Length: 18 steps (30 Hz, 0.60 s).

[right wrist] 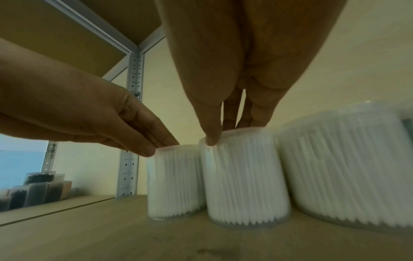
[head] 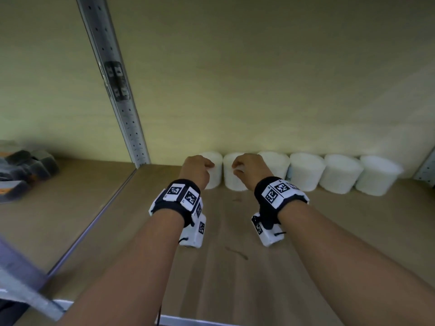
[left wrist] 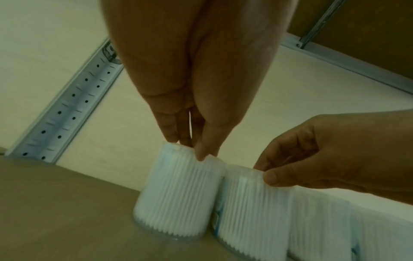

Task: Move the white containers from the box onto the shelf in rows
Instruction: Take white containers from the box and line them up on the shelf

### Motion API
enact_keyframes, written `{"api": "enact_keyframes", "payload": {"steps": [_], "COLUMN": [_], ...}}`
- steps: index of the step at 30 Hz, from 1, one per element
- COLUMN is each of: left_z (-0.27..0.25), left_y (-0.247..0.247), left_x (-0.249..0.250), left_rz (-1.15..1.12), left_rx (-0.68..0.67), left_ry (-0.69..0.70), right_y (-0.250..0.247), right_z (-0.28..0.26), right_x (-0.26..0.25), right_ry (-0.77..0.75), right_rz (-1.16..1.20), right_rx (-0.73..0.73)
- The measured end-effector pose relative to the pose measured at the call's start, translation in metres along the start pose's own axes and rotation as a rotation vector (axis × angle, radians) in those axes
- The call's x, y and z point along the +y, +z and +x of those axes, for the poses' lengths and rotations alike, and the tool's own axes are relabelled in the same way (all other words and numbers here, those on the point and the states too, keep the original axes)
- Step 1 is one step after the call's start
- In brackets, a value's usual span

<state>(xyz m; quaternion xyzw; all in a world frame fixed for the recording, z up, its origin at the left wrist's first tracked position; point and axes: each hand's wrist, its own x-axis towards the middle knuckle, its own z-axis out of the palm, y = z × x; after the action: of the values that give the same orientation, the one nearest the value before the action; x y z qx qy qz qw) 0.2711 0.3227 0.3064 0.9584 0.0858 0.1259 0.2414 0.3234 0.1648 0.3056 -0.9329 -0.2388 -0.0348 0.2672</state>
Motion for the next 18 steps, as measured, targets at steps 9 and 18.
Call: {"api": "enact_keyframes", "payload": {"steps": [9,18], "left_z": [0.005,-0.068], "left_y": [-0.008,0.021], "left_x": [0.014,0.024], "left_rz": [0.139,0.099], "left_rx": [-0.249,-0.32], "left_ry": [0.022,0.022], "right_y": [0.005,-0.021], "right_z": [-0.004,-0.094], "right_x": [0.005,0.01], "right_ry": [0.044,0.121], "right_rz": [-0.024,-0.156], "right_rx": [-0.079,-0.342]}}
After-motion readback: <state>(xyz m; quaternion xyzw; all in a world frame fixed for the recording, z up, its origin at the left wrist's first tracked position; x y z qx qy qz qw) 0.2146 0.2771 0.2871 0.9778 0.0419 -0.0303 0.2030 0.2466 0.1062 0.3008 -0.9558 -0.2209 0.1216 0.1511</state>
